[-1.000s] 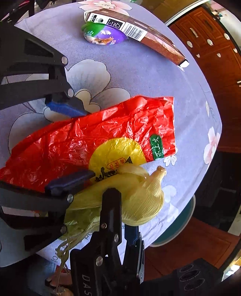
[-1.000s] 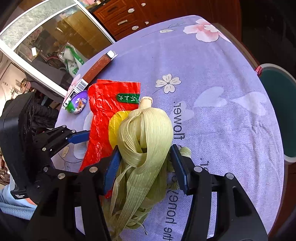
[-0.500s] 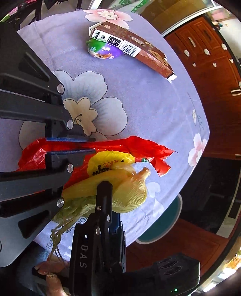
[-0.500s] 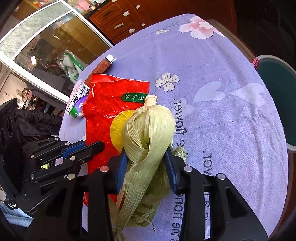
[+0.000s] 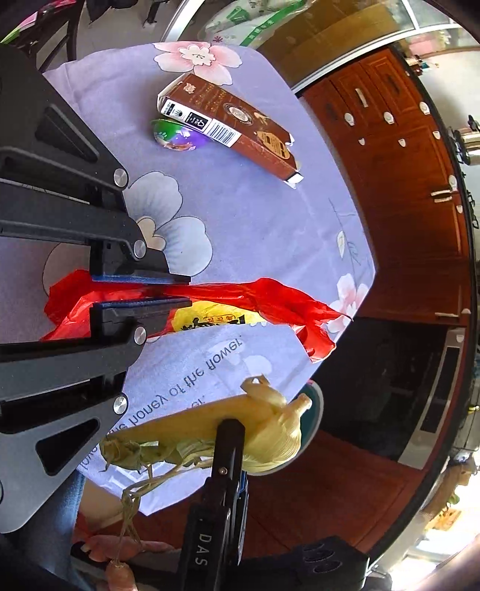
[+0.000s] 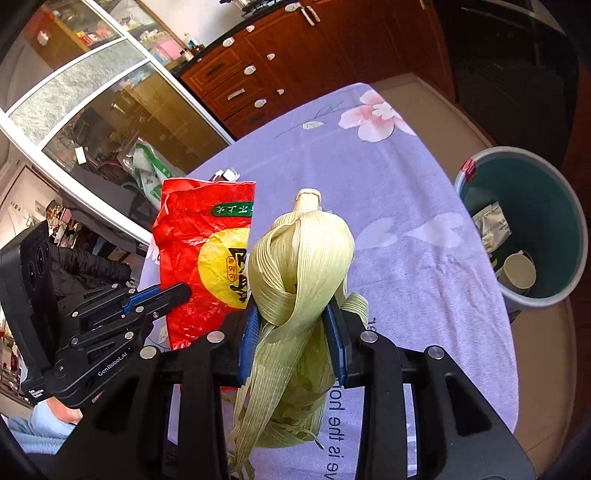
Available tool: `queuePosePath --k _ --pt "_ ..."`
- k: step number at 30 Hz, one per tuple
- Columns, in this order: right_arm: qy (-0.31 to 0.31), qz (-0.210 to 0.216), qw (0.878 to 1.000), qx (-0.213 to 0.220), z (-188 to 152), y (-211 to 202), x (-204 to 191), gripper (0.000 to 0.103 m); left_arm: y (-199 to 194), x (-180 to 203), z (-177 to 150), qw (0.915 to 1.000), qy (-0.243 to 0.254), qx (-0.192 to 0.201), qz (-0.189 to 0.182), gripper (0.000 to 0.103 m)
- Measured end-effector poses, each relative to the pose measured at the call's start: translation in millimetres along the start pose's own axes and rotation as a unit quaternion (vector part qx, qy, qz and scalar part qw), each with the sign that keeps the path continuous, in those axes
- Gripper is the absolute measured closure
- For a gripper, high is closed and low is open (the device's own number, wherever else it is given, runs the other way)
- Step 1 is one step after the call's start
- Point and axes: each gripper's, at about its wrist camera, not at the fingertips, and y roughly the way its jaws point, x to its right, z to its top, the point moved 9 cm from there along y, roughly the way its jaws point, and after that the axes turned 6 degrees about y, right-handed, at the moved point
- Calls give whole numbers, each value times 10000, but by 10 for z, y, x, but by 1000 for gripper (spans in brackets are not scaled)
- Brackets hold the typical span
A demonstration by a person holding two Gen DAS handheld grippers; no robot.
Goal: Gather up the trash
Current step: 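Carry the red bag and corn husk over the teal bin with both tools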
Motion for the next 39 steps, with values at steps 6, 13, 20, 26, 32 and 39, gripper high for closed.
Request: queuePosePath --k 6,13,20,26,32,39 --pt "114 -91 9992 372 154 -289 145 72 -183 24 172 9997 31 244 -6 96" --pt "322 -230 9963 765 297 -631 422 72 -241 245 481 9985 261 433 -202 96" --pt "568 -440 9913 1104 471 -919 841 72 -88 599 817 9966 534 409 -481 96" --pt "963 -630 9837 1378 620 -1149 1363 72 147 1045 1146 9934 830 340 -721 96" --pt "1298 -870 9780 1380 648 -1204 1863 72 523 1574 1514 9876 1175 215 -1020 96" --pt "1682 -1100 9724 1184 718 -1047 2355 72 1112 2091 1737 9810 1403 -132 -1332 96"
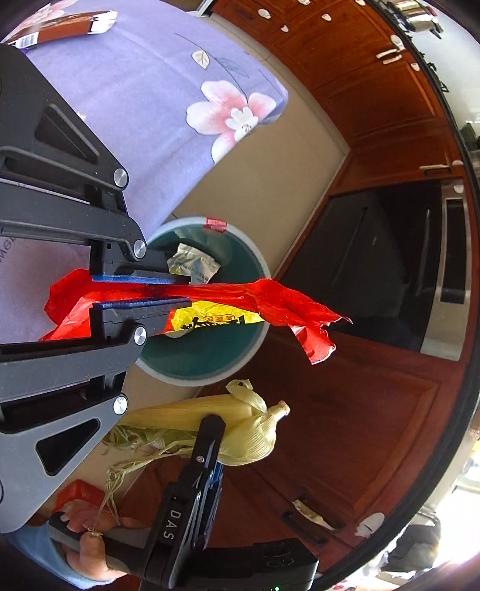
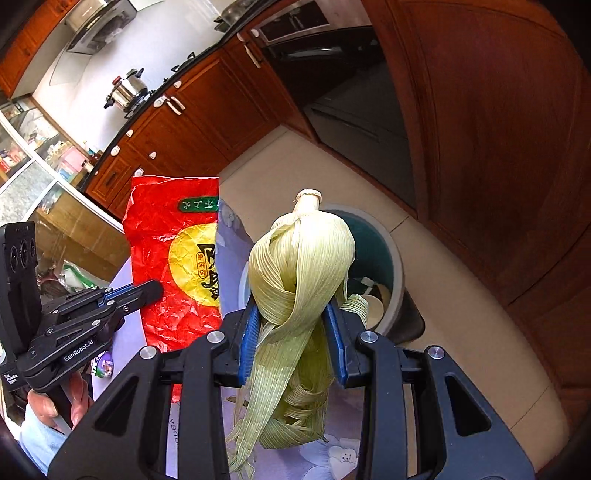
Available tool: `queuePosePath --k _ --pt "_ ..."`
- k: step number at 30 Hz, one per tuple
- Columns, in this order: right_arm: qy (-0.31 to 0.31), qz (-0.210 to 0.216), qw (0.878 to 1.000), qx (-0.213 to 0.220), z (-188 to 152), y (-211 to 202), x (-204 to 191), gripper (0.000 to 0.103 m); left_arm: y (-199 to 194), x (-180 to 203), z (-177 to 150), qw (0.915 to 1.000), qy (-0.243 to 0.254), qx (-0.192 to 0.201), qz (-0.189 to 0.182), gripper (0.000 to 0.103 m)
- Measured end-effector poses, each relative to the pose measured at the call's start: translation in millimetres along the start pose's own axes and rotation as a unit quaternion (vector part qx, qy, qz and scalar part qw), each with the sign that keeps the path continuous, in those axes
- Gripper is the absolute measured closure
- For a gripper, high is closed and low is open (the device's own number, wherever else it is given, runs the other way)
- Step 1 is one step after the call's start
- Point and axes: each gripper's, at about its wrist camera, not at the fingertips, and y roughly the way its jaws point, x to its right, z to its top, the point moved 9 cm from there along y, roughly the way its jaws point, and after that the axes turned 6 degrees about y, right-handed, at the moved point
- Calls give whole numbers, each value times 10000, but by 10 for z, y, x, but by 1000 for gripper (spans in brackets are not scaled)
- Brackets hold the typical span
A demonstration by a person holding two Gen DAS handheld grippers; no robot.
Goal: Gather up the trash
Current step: 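Carry the red bag and corn husk over the teal bin with both tools, then open the left tool to drop the red bag while the right tool releases the husk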
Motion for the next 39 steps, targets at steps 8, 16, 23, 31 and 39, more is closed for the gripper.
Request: queuePosePath --k 8,16,23,31,39 --pt "25 -202 9995 -256 76 326 159 72 699 20 70 9986 -80 -491 -193 95" --pt "25 -241 9990 -376 78 493 169 72 780 -9 58 9990 -19 -440 17 39" --pt "-45 -198 9988 -437 64 552 93 72 604 -88 -56 9992 -123 -365 123 24" --pt "-115 -166 9985 -506 31 619 1 72 396 -145 -194 9993 -124 -201 279 4" --pt "-192 -177 9977 -629 -20 736 -123 71 330 -232 -268 9991 -199 -262 273 4"
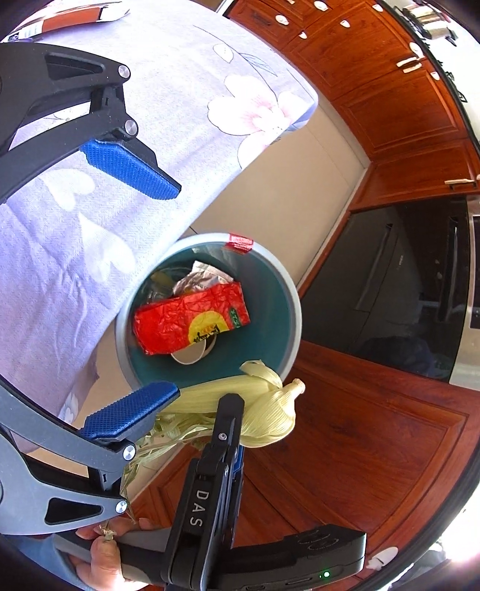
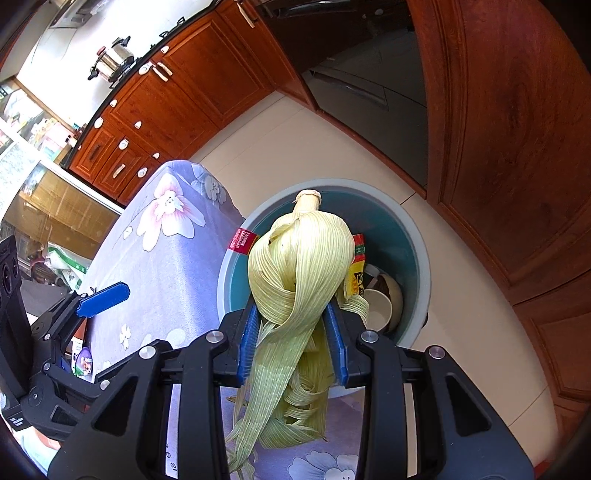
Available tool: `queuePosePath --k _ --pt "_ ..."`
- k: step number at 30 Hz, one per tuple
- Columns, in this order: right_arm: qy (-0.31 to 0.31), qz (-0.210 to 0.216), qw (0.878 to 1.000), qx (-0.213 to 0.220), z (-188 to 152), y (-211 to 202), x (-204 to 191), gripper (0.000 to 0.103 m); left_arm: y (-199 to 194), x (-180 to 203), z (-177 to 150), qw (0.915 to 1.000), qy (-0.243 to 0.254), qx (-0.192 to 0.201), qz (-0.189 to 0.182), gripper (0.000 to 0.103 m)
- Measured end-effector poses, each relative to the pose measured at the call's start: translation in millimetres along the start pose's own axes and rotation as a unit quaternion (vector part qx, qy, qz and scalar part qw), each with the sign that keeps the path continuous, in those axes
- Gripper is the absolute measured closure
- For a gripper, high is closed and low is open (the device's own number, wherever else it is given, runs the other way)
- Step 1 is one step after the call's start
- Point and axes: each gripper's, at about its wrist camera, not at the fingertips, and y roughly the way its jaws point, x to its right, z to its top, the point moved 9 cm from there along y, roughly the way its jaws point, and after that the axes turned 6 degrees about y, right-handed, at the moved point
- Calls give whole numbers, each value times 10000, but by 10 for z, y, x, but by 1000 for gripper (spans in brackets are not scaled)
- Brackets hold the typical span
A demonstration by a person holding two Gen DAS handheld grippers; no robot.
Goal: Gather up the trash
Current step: 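Open the left tool to drop the red bag while the right tool releases the husk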
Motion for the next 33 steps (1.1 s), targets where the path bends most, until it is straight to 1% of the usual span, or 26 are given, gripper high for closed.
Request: queuePosePath --k 9,16,18,20,21,23,24,26,27,29,30,33 --pt "-18 -60 9999 -102 -43 100 -50 70 -25 -158 -135 9999 -101 -28 10 4" --pt "-16 -143 9998 -158 -73 138 -78 66 -87 -298 -251 9996 -269 -51 -2 4" --pt "-2 -139 9998 -142 -77 136 -97 61 -109 -324 -269 9995 -299 -45 -6 4" --pt "0 -142 9999 -89 -68 119 -119 48 -131 -339 -279 9995 -321 -34 -15 4" --pt "-13 -149 9999 -66 -65 111 -131 46 -141 -346 -285 9994 -332 -27 -16 4" --pt "-10 -153 9999 -33 -58 93 -150 37 -162 -359 -303 9994 -353 -20 -29 4" --pt "-5 -156 9999 -26 -53 86 -153 35 -181 -373 -316 9993 -360 -15 -34 4" --pt "42 -164 9999 -28 -56 76 -156 26 -203 -387 -330 9993 -375 0 -29 4" --pt "87 -148 9998 -48 -63 75 -155 25 -218 -393 -339 9993 -385 7 -27 4" --pt "222 -122 9996 -105 -83 77 -144 17 -244 -397 -361 9992 -406 13 -31 4" --pt "308 -139 9993 -133 -96 76 -130 14 -265 -401 -379 9991 -418 17 -29 4" --pt "435 -155 9988 -183 -140 46 -130 13 -333 -418 -429 9989 -461 48 -11 4"
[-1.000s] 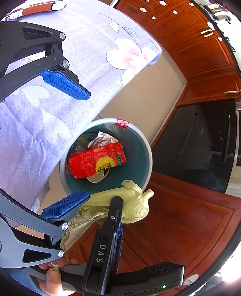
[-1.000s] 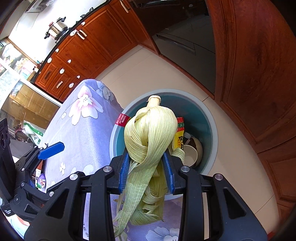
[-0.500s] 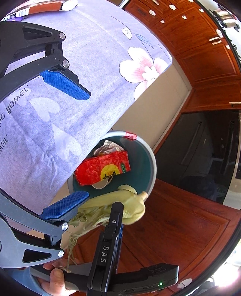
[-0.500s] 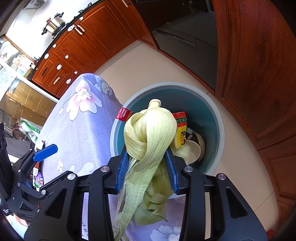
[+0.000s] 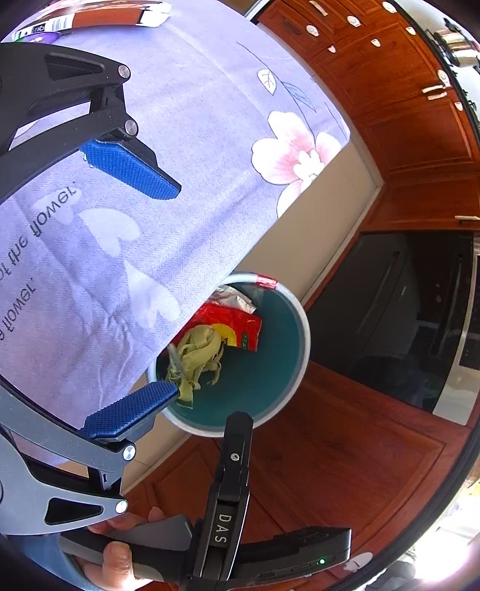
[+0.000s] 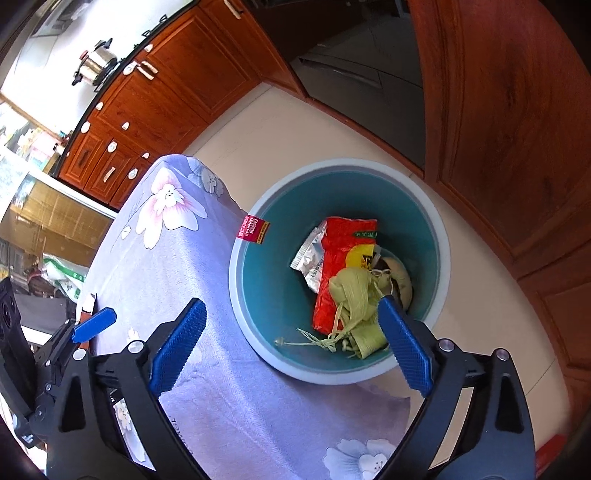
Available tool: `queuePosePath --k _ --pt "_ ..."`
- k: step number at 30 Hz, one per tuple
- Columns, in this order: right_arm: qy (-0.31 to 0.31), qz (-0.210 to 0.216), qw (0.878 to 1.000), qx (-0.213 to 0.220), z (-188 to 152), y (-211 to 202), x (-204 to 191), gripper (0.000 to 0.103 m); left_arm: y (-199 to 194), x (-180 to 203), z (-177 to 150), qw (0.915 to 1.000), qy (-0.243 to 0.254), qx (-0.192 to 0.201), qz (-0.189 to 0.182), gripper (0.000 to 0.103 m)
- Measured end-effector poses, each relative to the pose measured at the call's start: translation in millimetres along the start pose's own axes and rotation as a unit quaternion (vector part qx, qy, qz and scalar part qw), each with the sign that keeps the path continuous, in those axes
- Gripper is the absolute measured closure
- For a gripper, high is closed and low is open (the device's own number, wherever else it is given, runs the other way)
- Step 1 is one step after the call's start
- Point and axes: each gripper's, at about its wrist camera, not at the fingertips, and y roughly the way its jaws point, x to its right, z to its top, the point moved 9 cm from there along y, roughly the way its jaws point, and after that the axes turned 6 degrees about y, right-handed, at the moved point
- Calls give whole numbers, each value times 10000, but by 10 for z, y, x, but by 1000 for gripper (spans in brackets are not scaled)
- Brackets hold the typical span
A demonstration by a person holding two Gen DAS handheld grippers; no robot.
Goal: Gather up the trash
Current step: 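Open the left tool to drop the red bag while the right tool releases the husk, then move both tools back over the table toward the brown box and purple container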
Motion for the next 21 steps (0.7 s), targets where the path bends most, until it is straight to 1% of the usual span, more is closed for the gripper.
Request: queuePosePath --k 5,10,14,21 --pt "-102 -71 9999 27 -87 -109 -71 13 -164 -34 -107 10000 -41 67 53 4" --pt "-295 -44 9995 58 -204 -218 -273 13 -361 -127 -239 9996 -146 178 141 4" --pt "-546 -1 9985 46 -339 -284 -528 13 -540 -276 -405 9990 -294 257 238 4" --pt "-1120 112 9936 -117 -650 -281 -1129 13 -856 -653 -784 9963 -646 353 441 4"
